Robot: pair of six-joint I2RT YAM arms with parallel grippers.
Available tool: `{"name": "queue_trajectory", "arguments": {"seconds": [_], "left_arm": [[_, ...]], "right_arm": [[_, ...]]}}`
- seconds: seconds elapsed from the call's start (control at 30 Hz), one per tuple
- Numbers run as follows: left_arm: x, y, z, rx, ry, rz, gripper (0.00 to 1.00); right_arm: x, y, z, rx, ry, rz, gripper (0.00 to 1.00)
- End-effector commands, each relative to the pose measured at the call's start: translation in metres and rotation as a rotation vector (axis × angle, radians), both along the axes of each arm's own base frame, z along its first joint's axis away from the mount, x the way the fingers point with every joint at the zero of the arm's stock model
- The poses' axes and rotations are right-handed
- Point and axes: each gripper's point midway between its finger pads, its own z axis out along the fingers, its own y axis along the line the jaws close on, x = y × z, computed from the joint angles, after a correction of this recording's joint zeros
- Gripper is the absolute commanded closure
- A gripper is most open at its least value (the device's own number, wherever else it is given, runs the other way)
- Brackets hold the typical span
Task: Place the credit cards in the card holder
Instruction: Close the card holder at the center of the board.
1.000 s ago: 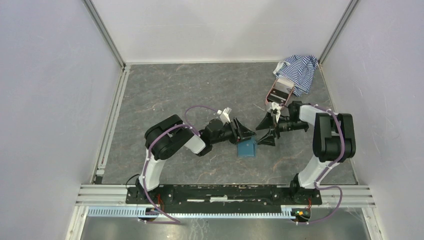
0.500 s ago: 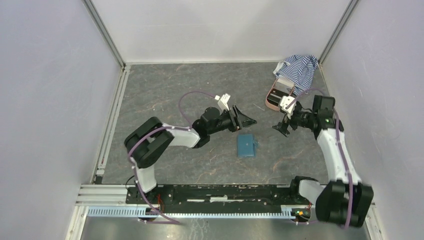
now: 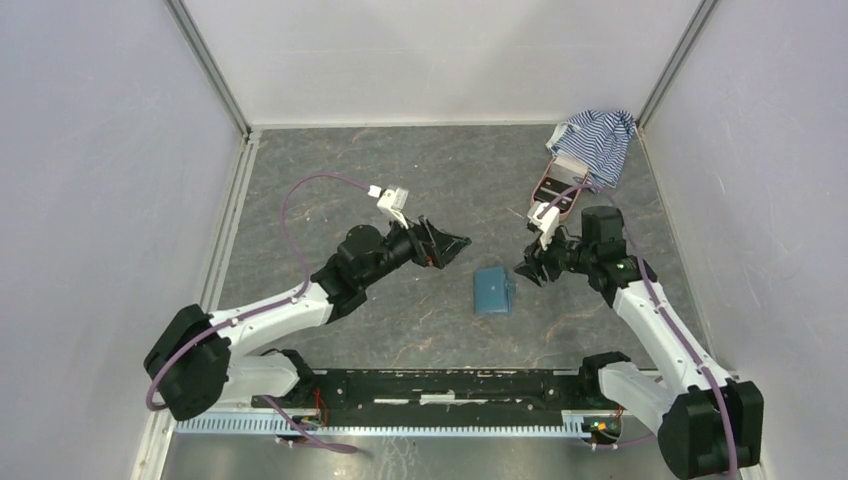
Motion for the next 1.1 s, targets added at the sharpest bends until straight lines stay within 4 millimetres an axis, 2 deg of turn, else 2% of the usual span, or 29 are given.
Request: {"name": "queue_trajectory", "arguments": {"seconds": [0.0,0.07,0.17,0.23,0.4,0.5,0.63,0.87,1.07], "left_arm": [[-0.011,0.001,-0.068,0.162,0.134,-0.083,0.09],[-0.024,-0.011,-0.084,0.153,0.192,-0.144,0.16],[-0.041,-0.025,-0.096,0.165,0.187,-0.17,0.22],[-0.048,-0.033,-0.1,0.178,0.174,-0.182,0.26],[-0.059,-0.055,-0.106,0.133,0.196,-0.239,0.47],[-0.063,-0.069,-0.118,0.138,0.228,-0.273,0.5],[-0.064,-0.08,-0.145,0.17,0.296,-0.287,0.55],[-0.063,-0.081,-0.177,0.219,0.366,-0.267,0.57],[-0.059,-0.077,-0.192,0.301,0.395,-0.228,0.57]], "right_arm": [[0.01,-0.004,-0.013,-0.038,0.074,-0.119,0.43],[0.009,-0.002,-0.022,-0.058,0.075,-0.119,0.43],[0.005,-0.003,-0.038,-0.079,0.089,-0.127,0.42],[0.001,-0.005,-0.049,-0.095,0.101,-0.124,0.42],[-0.004,-0.008,-0.065,-0.15,0.067,-0.11,0.41],[-0.001,-0.007,-0.067,-0.17,0.056,-0.103,0.37],[-0.001,-0.002,-0.072,-0.21,0.06,-0.05,0.37],[-0.005,0.012,-0.077,-0.252,0.026,0.012,0.31],[0.01,0.011,-0.077,-0.28,0.034,-0.046,0.37]]}}
